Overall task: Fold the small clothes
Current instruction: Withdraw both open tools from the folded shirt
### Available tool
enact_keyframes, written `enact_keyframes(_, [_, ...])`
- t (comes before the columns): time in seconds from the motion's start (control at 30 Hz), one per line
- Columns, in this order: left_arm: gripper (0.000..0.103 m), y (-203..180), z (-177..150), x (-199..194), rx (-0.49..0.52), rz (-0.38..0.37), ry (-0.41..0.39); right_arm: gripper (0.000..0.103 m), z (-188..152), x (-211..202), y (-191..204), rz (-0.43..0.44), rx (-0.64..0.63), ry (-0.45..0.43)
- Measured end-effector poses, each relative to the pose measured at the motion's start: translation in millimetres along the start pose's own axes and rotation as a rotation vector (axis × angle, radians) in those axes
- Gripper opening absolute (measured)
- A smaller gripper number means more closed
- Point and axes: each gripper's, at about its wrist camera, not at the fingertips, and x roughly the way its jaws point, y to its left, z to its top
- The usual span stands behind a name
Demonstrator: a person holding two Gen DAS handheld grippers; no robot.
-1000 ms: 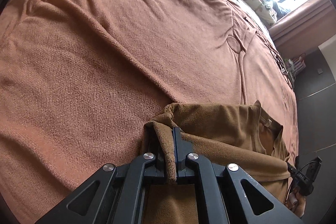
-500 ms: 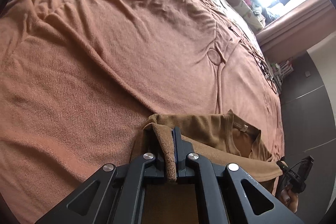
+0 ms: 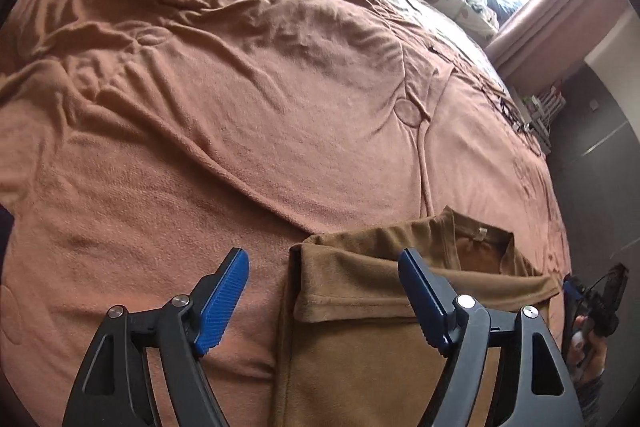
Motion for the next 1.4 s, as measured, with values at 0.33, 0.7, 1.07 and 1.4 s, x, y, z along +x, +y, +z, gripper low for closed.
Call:
enact_keyframes(0.33, [0.078, -27, -33, 19, 0.311, 0.127, 0.116, 0.087, -32, 9, 27, -0.150, -0.280, 0.109])
enact_keyframes(0.7, [0.078, -40, -44, 75, 0.473, 0.301, 0.206, 0.087, -26, 71, 32, -0.342, -0.370, 0.192])
enact_keyframes(1.07, [0.078, -44, 4, 91, 0.379, 0.347, 0.097, 0.087, 11, 102, 37, -0.435, -0.370, 0.102])
enact_keyframes(1.4, [0.073, -47, 24, 59, 0.306, 0.284, -0.031, 0.061, 21, 87, 21, -0.322, -0.257, 0.041])
